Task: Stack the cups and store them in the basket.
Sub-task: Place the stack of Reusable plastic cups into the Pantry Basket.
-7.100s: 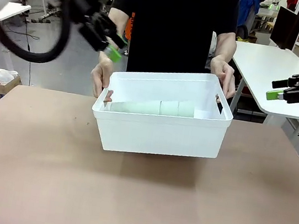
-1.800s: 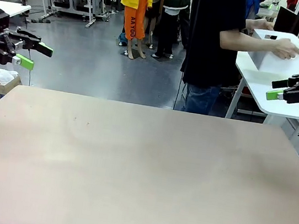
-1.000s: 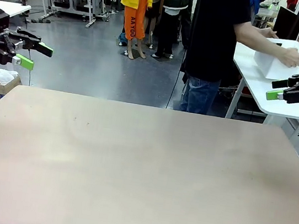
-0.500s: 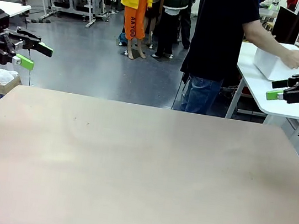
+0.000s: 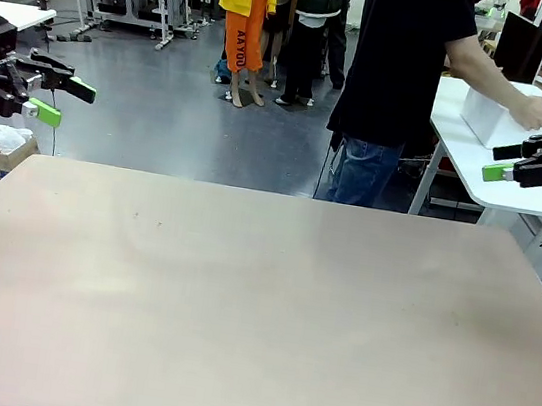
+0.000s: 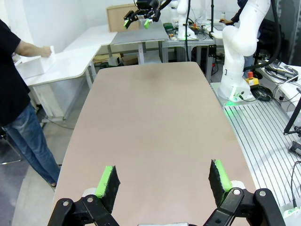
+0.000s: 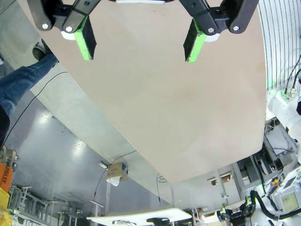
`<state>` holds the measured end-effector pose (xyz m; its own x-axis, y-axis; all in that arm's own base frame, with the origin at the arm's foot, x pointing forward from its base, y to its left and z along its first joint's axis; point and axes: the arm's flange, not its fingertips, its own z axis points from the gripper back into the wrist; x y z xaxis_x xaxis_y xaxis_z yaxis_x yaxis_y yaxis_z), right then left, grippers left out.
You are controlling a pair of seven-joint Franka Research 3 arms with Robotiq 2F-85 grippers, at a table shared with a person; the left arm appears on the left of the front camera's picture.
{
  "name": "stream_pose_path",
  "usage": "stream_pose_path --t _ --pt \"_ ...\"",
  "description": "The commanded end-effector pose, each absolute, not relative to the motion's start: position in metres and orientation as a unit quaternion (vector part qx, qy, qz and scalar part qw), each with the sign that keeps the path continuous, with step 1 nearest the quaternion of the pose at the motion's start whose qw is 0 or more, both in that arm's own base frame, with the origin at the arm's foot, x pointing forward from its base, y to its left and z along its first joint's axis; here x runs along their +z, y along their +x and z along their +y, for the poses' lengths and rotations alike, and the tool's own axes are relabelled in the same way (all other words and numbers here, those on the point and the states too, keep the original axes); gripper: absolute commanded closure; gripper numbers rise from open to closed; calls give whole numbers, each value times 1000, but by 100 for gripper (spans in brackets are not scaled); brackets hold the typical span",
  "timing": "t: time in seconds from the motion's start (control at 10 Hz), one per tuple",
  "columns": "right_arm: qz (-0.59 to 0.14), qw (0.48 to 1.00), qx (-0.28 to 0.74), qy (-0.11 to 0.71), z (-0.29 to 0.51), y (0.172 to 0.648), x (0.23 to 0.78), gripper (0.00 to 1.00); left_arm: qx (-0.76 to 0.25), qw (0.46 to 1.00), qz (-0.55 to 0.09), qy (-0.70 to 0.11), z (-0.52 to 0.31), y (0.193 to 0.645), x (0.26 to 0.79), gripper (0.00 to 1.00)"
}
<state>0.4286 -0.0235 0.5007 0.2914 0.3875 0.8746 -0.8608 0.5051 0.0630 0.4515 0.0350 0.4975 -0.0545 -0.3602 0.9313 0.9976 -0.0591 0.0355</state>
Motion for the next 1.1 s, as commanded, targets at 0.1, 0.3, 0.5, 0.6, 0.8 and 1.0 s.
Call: stream_pose_path --t 0.1,0.3,0.5,0.6,0.8,1.0 --pt "-435 754 401 287 -21 430 504 0 -605 566 -394 -398 34 450 501 0" --pt "-435 754 401 287 -21 430 504 0 -605 566 -394 -398 34 450 501 0" --pt "-435 754 401 287 -21 430 504 0 -605 566 -394 -398 34 450 501 0" --pt "-435 754 401 287 -21 430 504 0 -605 566 -394 -398 34 450 501 0" --pt "-435 754 401 287 -21 430 504 0 -605 566 -394 -398 34 450 501 0" --pt "-435 754 401 287 -21 430 504 0 -605 566 -394 -398 34 450 501 0"
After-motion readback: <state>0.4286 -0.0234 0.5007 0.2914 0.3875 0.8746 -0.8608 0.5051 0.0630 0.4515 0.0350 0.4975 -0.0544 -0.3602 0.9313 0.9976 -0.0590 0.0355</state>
